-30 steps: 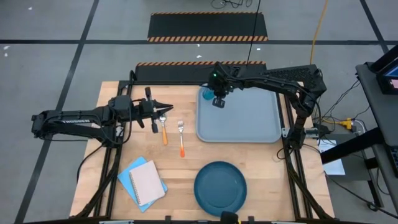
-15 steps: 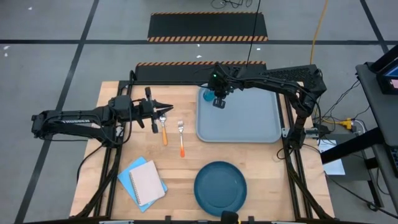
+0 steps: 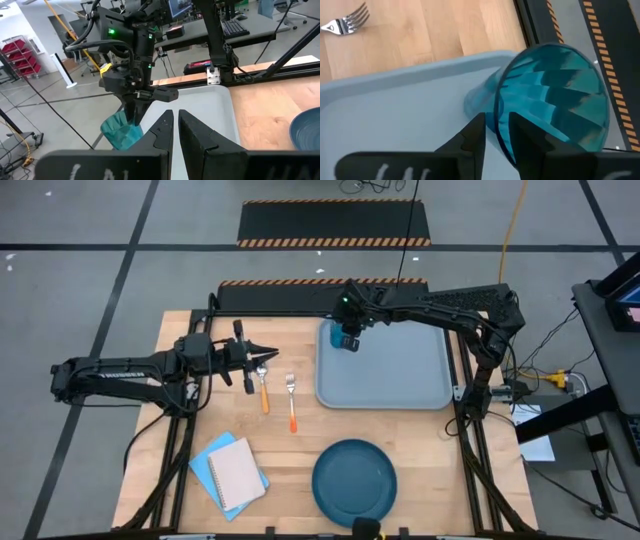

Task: Pick and place plate/cup/fork/spoon on tray
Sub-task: Put the blue glass on the gray tray

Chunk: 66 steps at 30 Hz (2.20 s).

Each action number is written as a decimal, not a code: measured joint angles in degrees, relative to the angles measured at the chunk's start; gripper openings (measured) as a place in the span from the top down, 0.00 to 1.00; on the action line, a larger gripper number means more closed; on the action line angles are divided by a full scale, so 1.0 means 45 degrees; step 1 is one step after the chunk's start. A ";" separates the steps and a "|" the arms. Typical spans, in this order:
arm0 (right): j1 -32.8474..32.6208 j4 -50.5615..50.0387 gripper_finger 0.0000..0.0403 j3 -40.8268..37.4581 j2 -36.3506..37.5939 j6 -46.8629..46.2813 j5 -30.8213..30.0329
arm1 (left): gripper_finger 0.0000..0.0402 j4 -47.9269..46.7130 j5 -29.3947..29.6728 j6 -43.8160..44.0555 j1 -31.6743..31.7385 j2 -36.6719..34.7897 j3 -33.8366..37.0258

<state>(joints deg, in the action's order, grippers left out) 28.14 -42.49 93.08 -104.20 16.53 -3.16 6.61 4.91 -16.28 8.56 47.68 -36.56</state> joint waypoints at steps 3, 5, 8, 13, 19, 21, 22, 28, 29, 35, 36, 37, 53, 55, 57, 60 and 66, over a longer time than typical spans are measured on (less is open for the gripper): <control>-0.0009 0.0156 0.78 0.0000 0.0000 0.0000 0.0014 | 0.92 0.0000 0.0000 -0.0002 0.0000 0.0000 0.0000; -0.0026 0.0225 0.77 0.0000 0.0000 -0.0051 0.0028 | 0.92 0.0000 0.0000 -0.0002 0.0000 0.0000 0.0000; -0.0103 0.0431 0.74 0.0000 0.0000 -0.0226 0.0030 | 0.92 0.0003 0.0000 -0.0002 0.0000 0.0000 0.0000; -0.0324 0.0450 0.67 0.0000 0.0000 -0.0646 -0.0024 | 0.92 0.0005 0.0000 -0.0007 -0.0001 0.0000 0.0000; -0.0704 0.0445 0.56 0.0000 0.0136 -0.0860 -0.0715 | 0.92 0.0010 0.0000 -0.0007 -0.0004 0.0000 0.0000; -0.0871 0.0440 0.54 0.0000 0.0288 -0.0858 -0.1422 | 0.92 0.0018 0.0000 -0.0007 0.0000 0.0000 0.0000; -0.0953 0.0434 0.52 0.0000 0.0357 -0.0862 -0.1709 | 0.92 0.0019 0.0000 -0.0007 -0.0005 0.0000 0.0000; -0.1505 0.0435 0.47 0.0000 0.0919 -0.1281 -0.2011 | 0.92 0.0029 0.0000 -0.0007 -0.0005 0.0000 0.0000; -0.1608 0.0420 0.47 0.0000 0.1033 -0.1423 -0.2011 | 0.92 0.0029 0.0000 -0.0003 -0.0010 0.0000 0.0000; -0.2527 0.0064 0.47 0.0000 0.1620 -0.2337 -0.1987 | 0.92 -0.0005 -0.0005 0.0061 -0.0010 0.0000 0.0000; -0.2728 0.0039 0.47 0.0000 0.1685 -0.2396 -0.1984 | 0.92 -0.0023 -0.0005 0.0061 -0.0005 0.0000 0.0000; -0.2928 0.0042 0.47 0.0000 0.1733 -0.2452 -0.1973 | 0.92 -0.0072 -0.0005 0.0056 -0.0009 0.0000 0.0000; -0.4074 0.3366 0.63 -0.4763 0.1778 -0.2172 -0.1277 | 0.92 -0.0185 -0.0010 0.0313 -0.0010 0.0000 0.0000; -0.3771 0.4465 0.67 -0.5678 0.1768 -0.1875 -0.1280 | 0.92 -0.0185 -0.0010 0.0313 -0.0010 0.0000 0.0000; -0.3372 0.5468 0.71 -0.6438 0.1768 -0.1538 -0.1280 | 0.92 -0.0180 -0.0010 0.0318 -0.0010 0.0000 0.0000; -0.2663 0.6942 0.77 -0.7329 0.1768 -0.1096 -0.1244 | 0.92 -0.0123 -0.0010 0.0276 -0.0010 0.0000 0.0000; -0.1419 0.9270 0.87 -0.8178 0.1768 -0.1346 -0.0228 | 0.92 0.0195 -0.0005 0.0250 -0.0010 0.0000 0.0000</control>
<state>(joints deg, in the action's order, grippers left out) 21.75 -0.78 56.28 -96.25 10.48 -4.19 7.49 4.89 -15.16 8.51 47.68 -36.56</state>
